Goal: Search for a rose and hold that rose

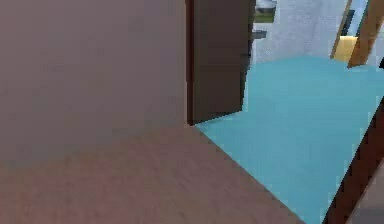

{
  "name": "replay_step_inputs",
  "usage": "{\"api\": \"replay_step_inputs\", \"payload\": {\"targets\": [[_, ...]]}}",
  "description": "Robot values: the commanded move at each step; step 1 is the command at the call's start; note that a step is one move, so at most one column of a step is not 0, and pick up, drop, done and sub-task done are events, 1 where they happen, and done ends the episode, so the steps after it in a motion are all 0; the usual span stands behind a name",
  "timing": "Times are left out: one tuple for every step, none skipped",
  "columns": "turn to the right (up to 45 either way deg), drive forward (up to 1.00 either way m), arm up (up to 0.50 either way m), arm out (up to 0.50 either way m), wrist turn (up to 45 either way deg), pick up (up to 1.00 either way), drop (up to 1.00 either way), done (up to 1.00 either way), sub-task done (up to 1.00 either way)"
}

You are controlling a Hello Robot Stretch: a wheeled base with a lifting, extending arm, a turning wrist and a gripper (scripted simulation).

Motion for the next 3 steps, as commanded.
{"api": "replay_step_inputs", "payload": {"targets": [[45.0, 0.00, 0.00, 0.00, 0.0, 0.00, 0.00, 0.00, 0.00], [45.0, 0.00, 0.00, 0.00, 0.0, 0.00, 0.00, 0.00, 0.00], [45.0, 0.00, 0.00, 0.00, 0.0, 0.00, 0.00, 0.00, 0.00]]}}
